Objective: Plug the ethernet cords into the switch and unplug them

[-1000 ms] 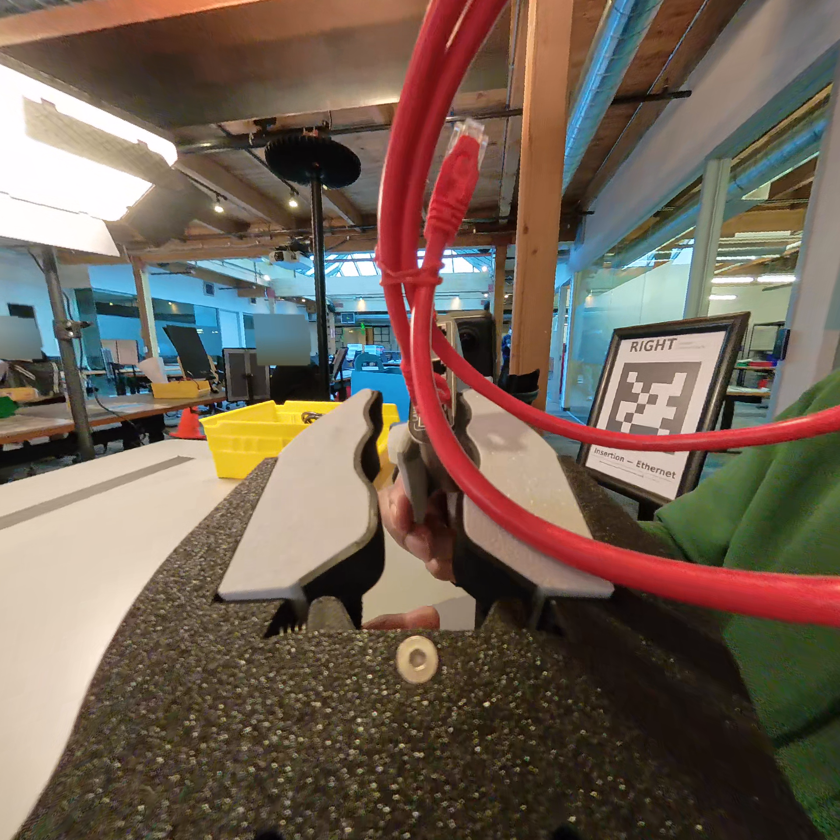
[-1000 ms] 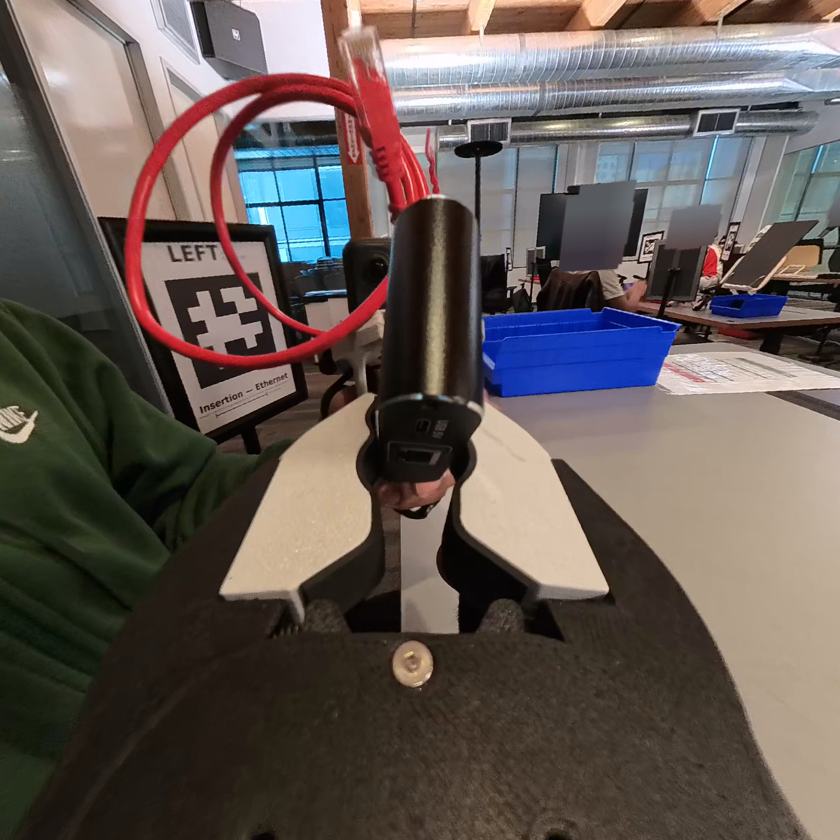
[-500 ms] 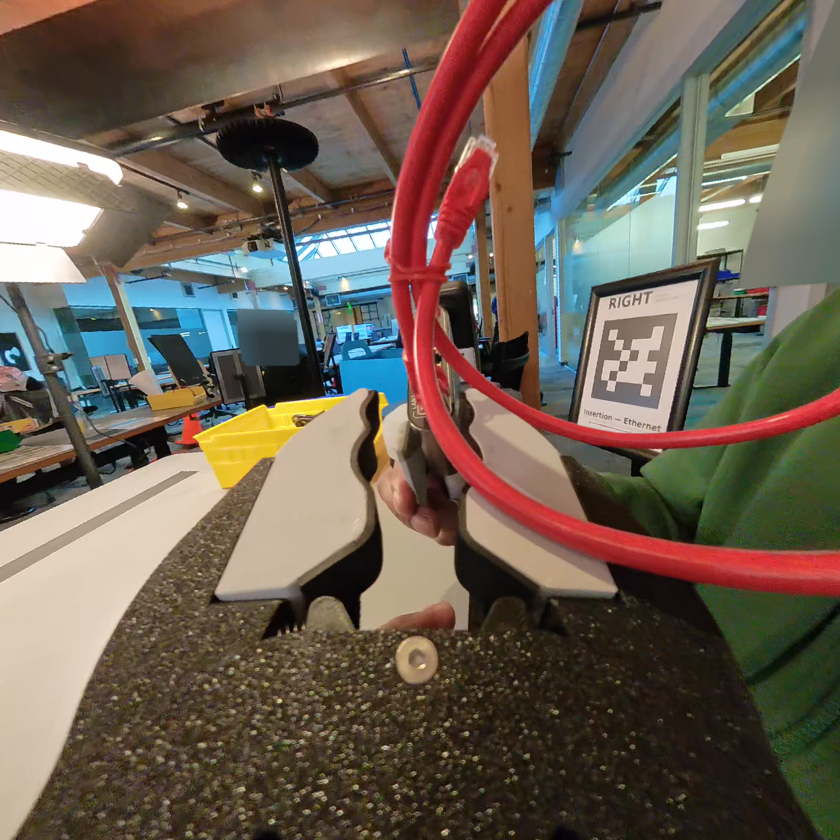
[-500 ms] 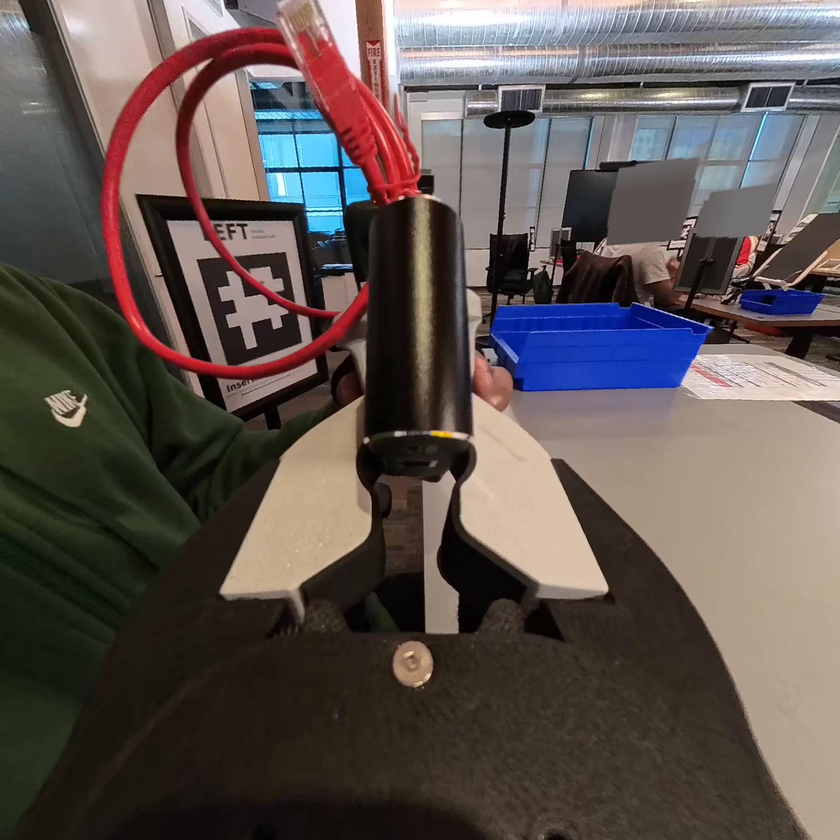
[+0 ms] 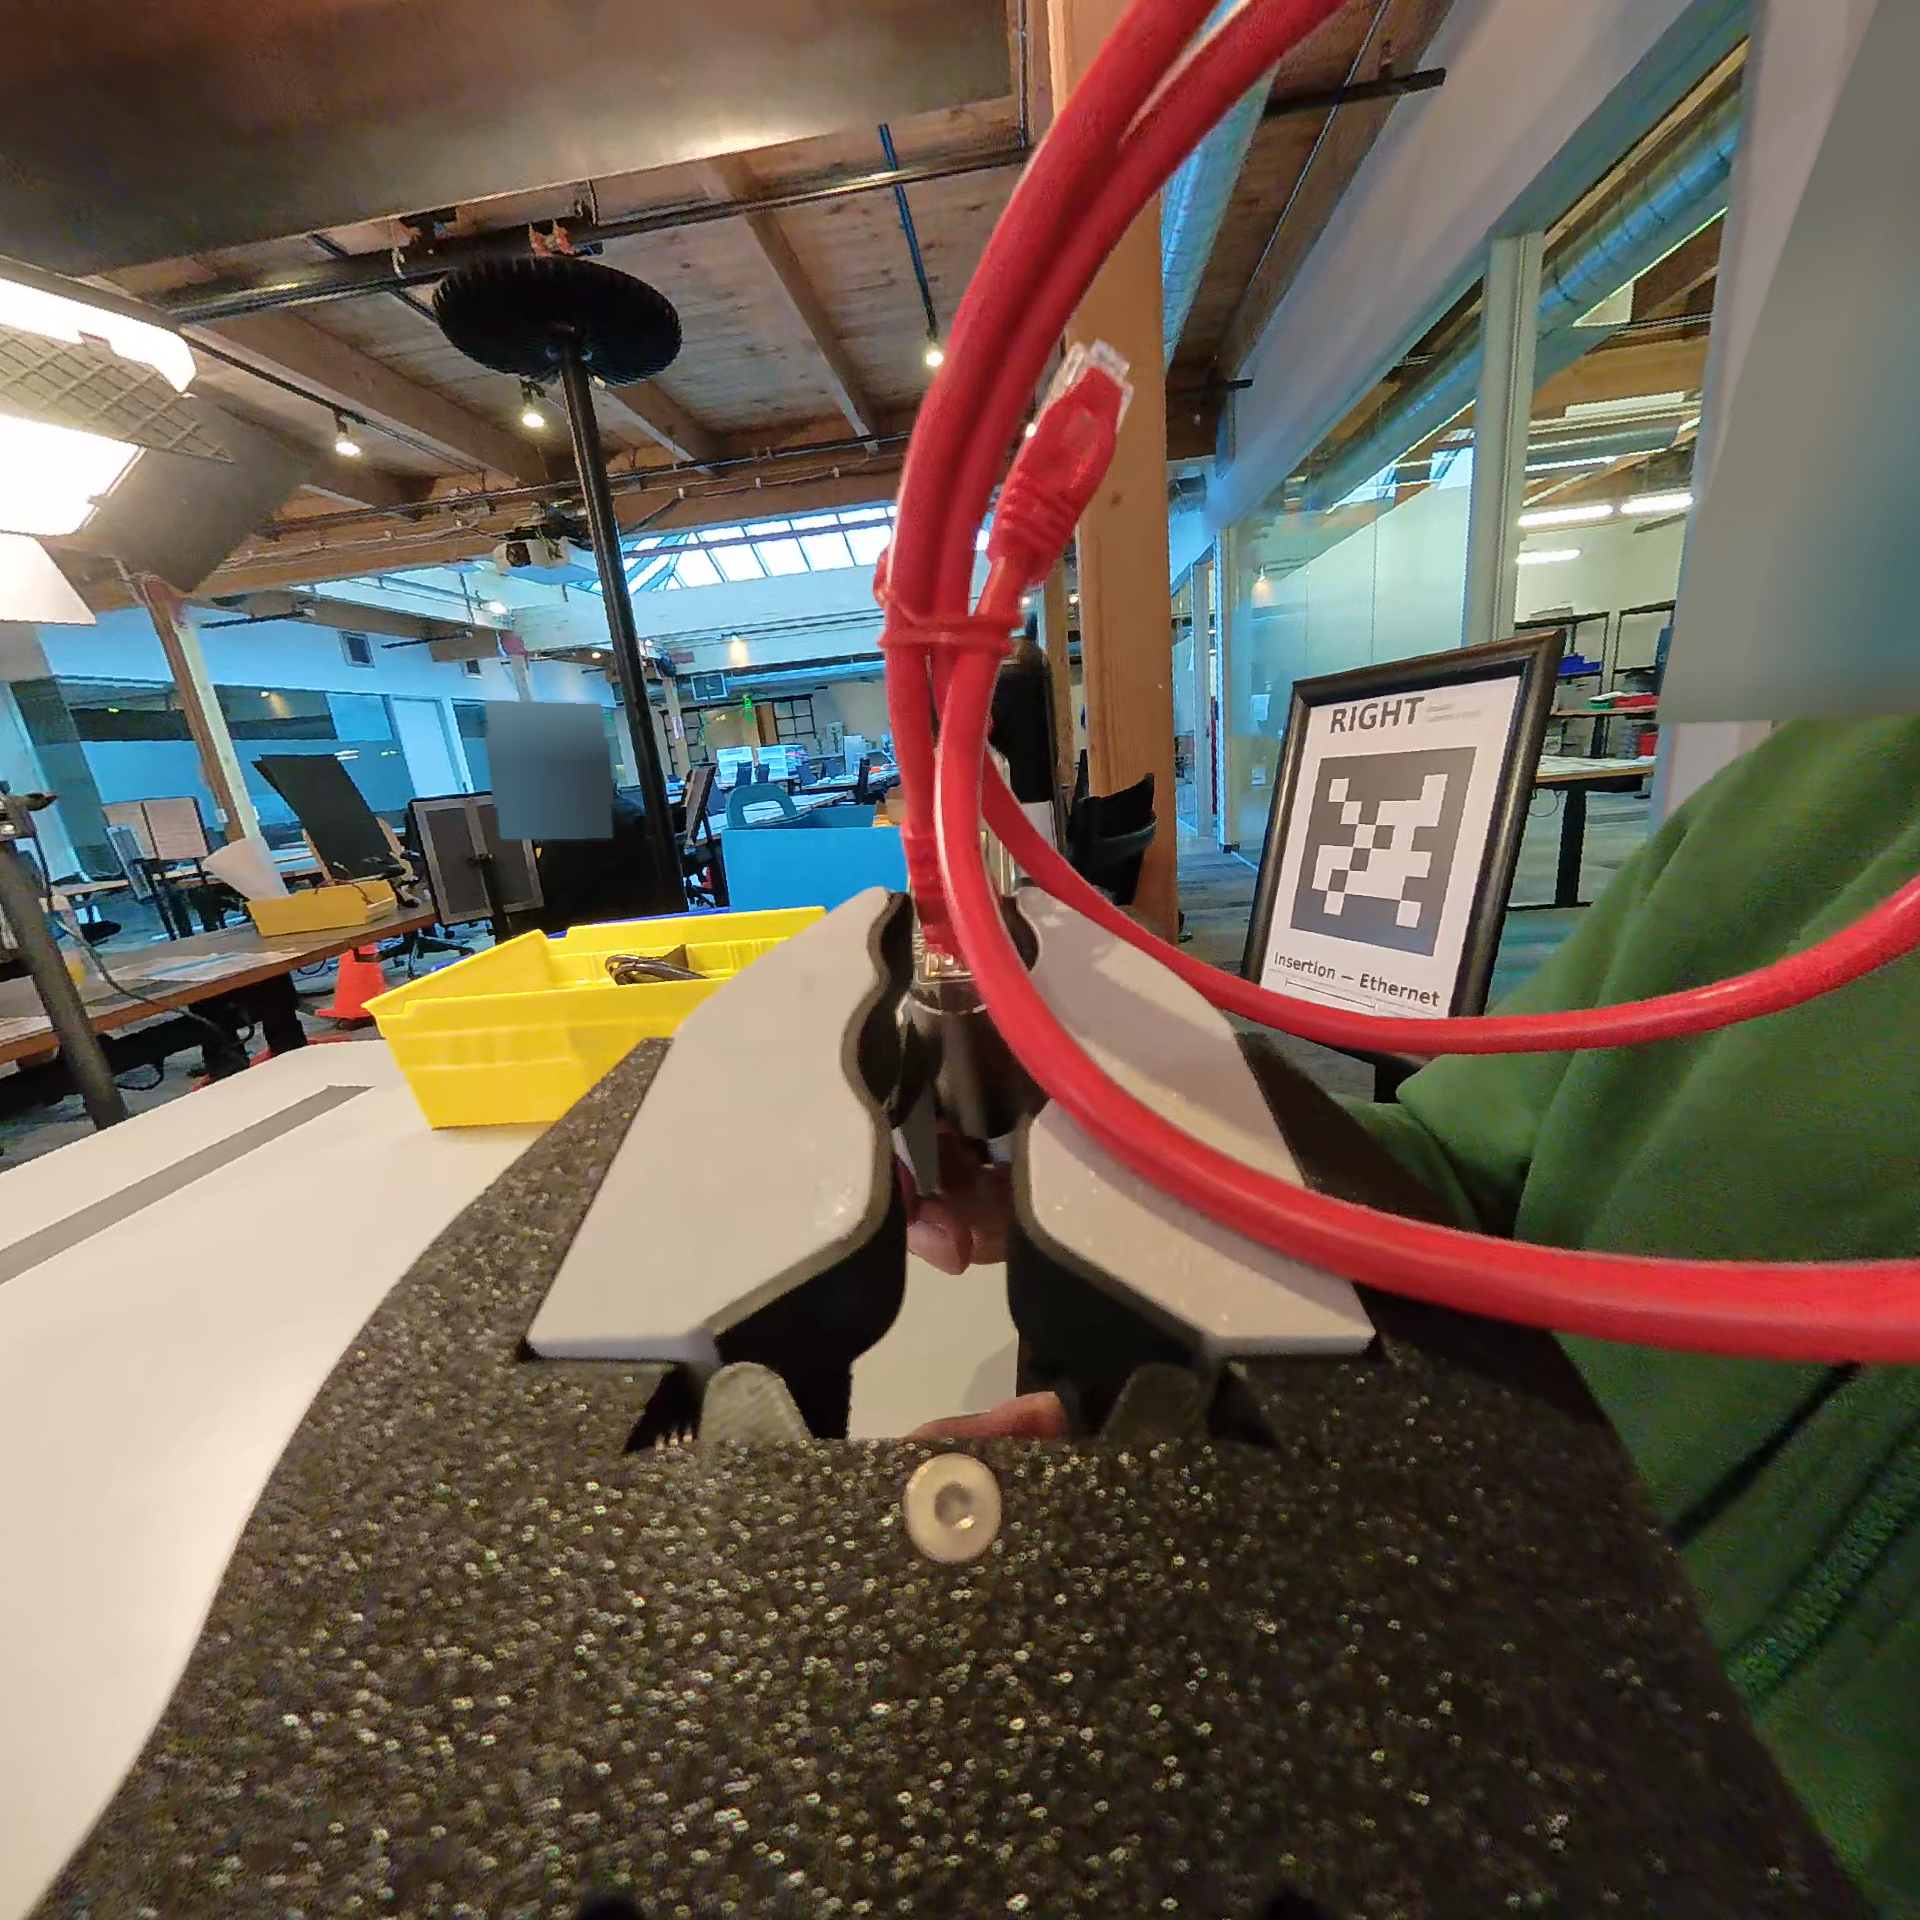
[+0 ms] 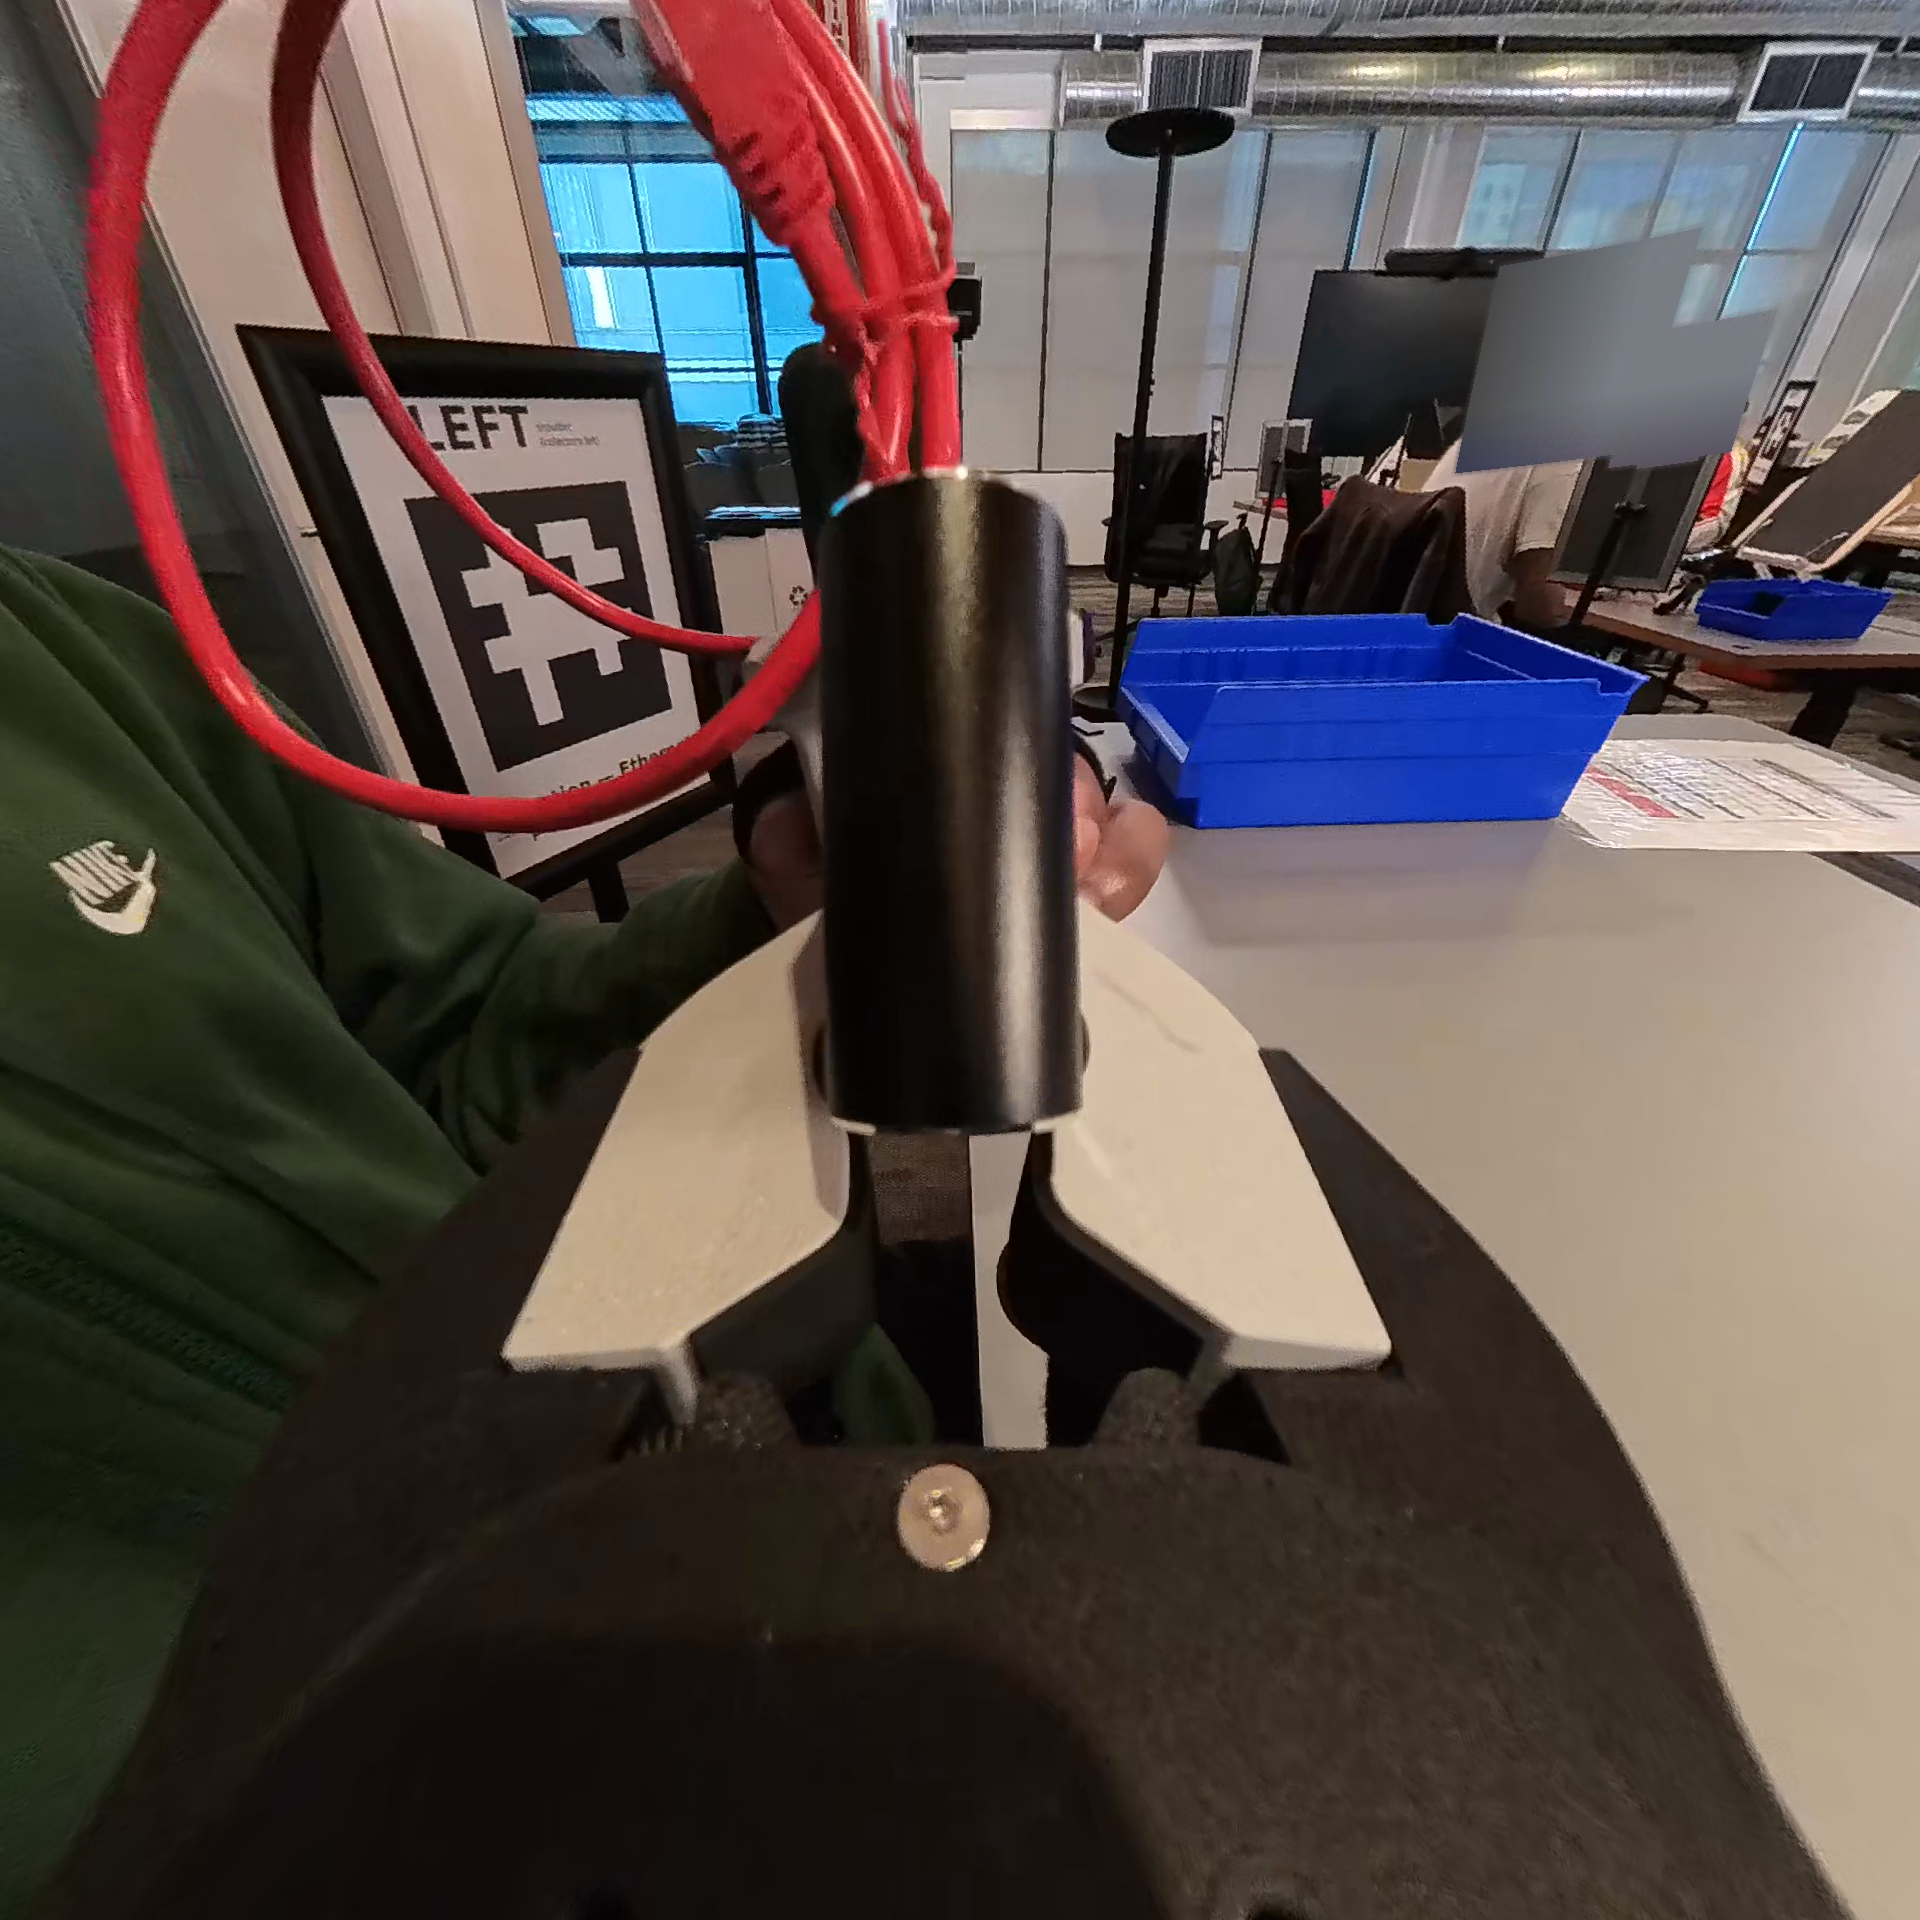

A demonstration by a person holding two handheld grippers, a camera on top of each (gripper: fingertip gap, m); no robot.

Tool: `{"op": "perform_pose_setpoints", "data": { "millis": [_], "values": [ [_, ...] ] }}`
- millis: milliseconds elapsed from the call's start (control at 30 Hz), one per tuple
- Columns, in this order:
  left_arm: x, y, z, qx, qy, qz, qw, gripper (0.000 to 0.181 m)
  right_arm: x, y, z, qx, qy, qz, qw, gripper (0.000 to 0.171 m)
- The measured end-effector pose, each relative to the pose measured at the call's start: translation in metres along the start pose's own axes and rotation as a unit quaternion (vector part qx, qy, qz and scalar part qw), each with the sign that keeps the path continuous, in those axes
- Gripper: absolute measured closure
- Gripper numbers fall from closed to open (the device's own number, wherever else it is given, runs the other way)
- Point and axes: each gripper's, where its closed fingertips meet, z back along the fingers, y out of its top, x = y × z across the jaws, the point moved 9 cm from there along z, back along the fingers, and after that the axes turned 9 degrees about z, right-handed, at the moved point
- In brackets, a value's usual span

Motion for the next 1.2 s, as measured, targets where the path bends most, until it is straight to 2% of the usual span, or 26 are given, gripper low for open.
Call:
{"op": "perform_pose_setpoints", "data": {
  "millis": [300, 733, 833, 967, 1067, 1133, 1200],
  "values": [
    [-0.003, -0.005, -0.001, 0.006, 0.005, -0.002, 1.0, 0.166, 0.001, -0.001, -0.003, -0.013, -0.007, -0.004, 1.0, 0.143],
    [0.007, -0.006, -0.003, 0.046, 0.007, -0.076, 0.996, 0.167, -0.005, 0.007, -0.001, -0.015, -0.007, 0.027, 1.0, 0.142],
    [0.004, -0.006, -0.004, 0.026, -0.019, -0.027, 0.999, 0.167, -0.006, 0.007, 0.001, -0.025, 0.005, 0.034, 0.999, 0.142],
    [-0.003, -0.007, -0.006, -0.006, -0.011, 0.072, 0.997, 0.167, -0.001, 0.004, 0.006, -0.042, 0.006, 0.02, 0.999, 0.143],
    [0.0, -0.007, -0.008, -0.008, 0.003, 0.025, 1.0, 0.167, 0.001, 0.003, 0.008, -0.045, 0.02, 0.007, 0.999, 0.142],
    [0.001, -0.008, -0.009, -0.005, -0.004, 0.023, 1.0, 0.167, 0.002, 0.003, 0.009, -0.033, 0.038, -0.003, 0.999, 0.143],
    [-0.001, -0.01, -0.01, 0.003, -0.024, 0.058, 0.998, 0.168, 0.002, 0.002, 0.01, -0.031, 0.053, -0.01, 0.998, 0.143]
  ]
}}
